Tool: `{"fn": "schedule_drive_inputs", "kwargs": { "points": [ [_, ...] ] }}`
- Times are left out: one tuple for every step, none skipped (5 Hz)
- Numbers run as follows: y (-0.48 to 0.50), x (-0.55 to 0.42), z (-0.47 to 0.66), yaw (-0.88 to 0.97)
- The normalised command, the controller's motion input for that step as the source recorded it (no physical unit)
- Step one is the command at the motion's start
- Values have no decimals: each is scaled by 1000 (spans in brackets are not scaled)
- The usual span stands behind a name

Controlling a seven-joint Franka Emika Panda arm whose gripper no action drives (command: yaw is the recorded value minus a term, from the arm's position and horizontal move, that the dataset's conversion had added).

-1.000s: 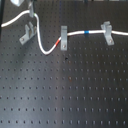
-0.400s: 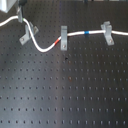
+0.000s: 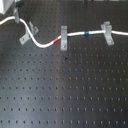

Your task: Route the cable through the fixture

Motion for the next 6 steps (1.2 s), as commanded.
{"fn": "schedule_drive_inputs", "kwargs": {
  "points": [
    [-14, 52, 42, 0],
    [-14, 53, 70, 0],
    [-42, 154, 85, 0],
    [-37, 138, 96, 0],
    [-27, 100, 141, 0],
    [-54, 200, 84, 0]
  ]
}}
